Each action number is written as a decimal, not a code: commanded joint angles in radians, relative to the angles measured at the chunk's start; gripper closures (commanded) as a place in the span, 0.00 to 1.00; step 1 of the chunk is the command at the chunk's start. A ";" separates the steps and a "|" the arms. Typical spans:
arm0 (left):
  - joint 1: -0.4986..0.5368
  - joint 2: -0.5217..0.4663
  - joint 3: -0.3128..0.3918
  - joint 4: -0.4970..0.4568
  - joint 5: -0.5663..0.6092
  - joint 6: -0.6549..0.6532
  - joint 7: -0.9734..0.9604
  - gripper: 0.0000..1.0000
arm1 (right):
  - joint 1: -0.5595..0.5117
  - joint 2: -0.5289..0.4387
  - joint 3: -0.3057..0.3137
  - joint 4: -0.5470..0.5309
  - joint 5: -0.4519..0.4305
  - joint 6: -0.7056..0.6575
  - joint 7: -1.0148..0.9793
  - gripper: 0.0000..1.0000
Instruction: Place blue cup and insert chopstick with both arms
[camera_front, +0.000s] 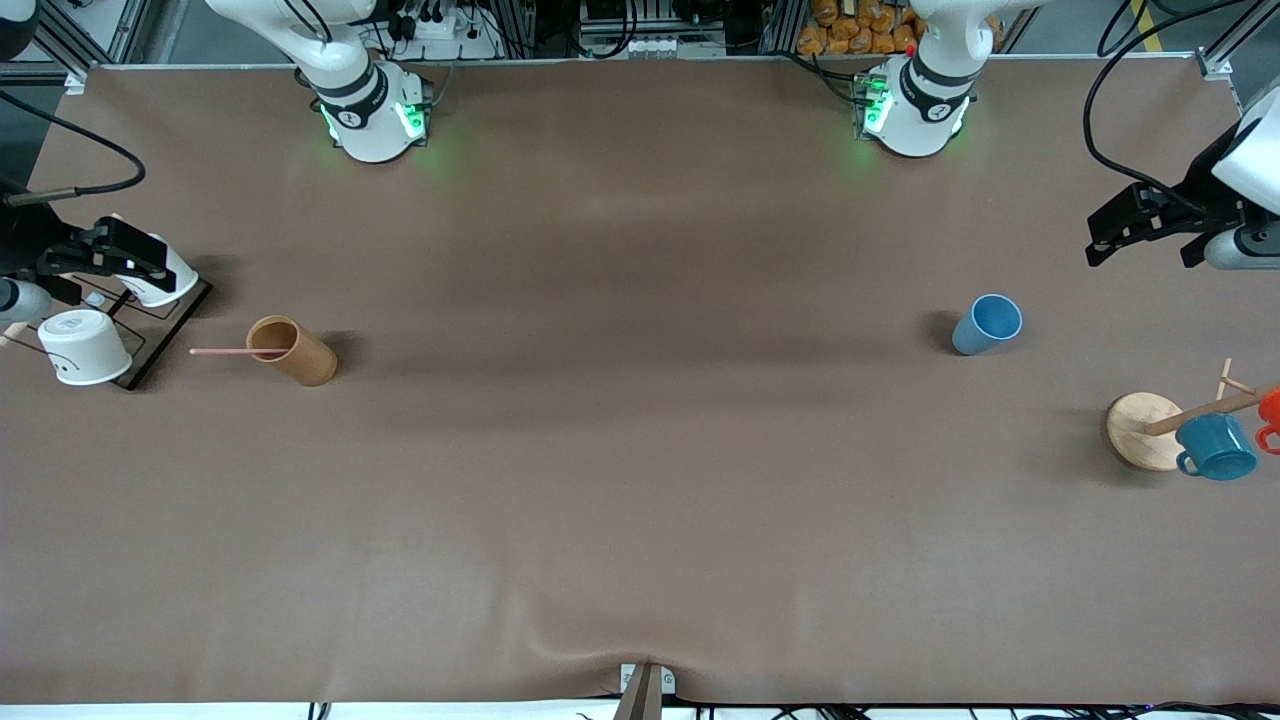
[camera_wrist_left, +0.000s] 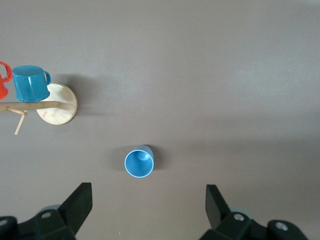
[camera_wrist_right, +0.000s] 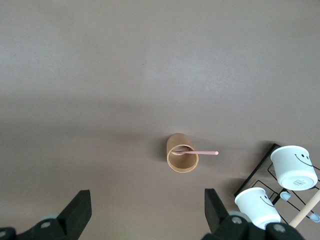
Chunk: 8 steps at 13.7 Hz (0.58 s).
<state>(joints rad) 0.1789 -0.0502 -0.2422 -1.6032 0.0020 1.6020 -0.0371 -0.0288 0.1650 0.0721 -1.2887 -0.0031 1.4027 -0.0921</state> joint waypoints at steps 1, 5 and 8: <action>0.004 0.004 -0.006 0.017 -0.010 -0.020 0.000 0.00 | -0.016 0.014 0.017 0.035 -0.014 -0.021 -0.014 0.00; 0.007 0.007 -0.009 0.020 -0.007 -0.022 0.006 0.00 | -0.014 0.016 0.017 0.035 -0.014 -0.021 -0.014 0.00; 0.011 0.010 -0.002 -0.001 -0.016 -0.022 0.045 0.00 | -0.016 0.016 0.017 0.035 -0.014 -0.019 -0.014 0.00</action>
<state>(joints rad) 0.1801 -0.0442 -0.2423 -1.6048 0.0020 1.5928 -0.0180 -0.0289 0.1650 0.0721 -1.2886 -0.0031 1.4022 -0.0922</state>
